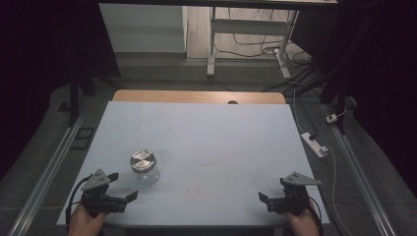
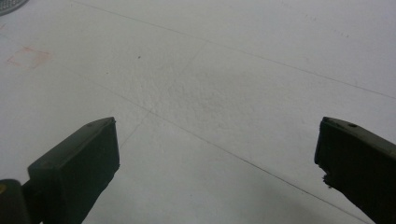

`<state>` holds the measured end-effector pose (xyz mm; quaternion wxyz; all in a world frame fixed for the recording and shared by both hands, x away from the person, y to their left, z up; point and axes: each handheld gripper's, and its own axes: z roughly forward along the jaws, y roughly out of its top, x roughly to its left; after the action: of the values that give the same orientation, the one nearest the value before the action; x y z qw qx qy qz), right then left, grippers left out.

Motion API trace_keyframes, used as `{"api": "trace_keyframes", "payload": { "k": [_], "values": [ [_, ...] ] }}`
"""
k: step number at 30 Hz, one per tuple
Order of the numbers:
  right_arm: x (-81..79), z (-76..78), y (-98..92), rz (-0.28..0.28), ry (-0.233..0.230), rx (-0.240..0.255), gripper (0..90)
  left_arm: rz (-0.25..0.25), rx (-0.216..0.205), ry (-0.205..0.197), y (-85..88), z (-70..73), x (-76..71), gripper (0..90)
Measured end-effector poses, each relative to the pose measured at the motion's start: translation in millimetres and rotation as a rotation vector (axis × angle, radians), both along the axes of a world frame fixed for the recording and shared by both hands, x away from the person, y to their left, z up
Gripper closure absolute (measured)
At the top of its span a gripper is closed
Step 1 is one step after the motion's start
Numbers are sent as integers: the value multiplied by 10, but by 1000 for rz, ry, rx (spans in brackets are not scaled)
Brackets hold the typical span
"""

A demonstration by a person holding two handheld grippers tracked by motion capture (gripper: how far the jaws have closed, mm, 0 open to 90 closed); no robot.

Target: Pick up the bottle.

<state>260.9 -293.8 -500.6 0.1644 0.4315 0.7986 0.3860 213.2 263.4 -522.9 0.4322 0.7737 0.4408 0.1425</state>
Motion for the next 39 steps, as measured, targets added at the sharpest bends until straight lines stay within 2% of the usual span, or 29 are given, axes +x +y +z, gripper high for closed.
{"api": "trace_keyframes", "payload": {
  "k": [6, 10, 15, 23, 32, 39],
  "values": [
    [3, -4, 10, 5, 3, -4, 0, 25, 0, -5, -35, -5, 76, 0],
    [5, -5, 11, 9, 4, -4, 0, 16, -18, 5, -41, 1, 134, 0],
    [6, -5, 12, 11, 5, -8, 0, 4, 25, -5, -112, -6, 225, 0],
    [9, -6, 13, 15, 8, -9, 0, -46, 32, -9, -188, -17, 383, 0],
    [10, -9, 21, 22, 10, -13, 0, -67, 41, -25, -259, -42, 557, 0],
    [12, -10, 23, 26, 11, -14, 0, -88, 74, -34, -376, -39, 650, 0]
  ]
}}
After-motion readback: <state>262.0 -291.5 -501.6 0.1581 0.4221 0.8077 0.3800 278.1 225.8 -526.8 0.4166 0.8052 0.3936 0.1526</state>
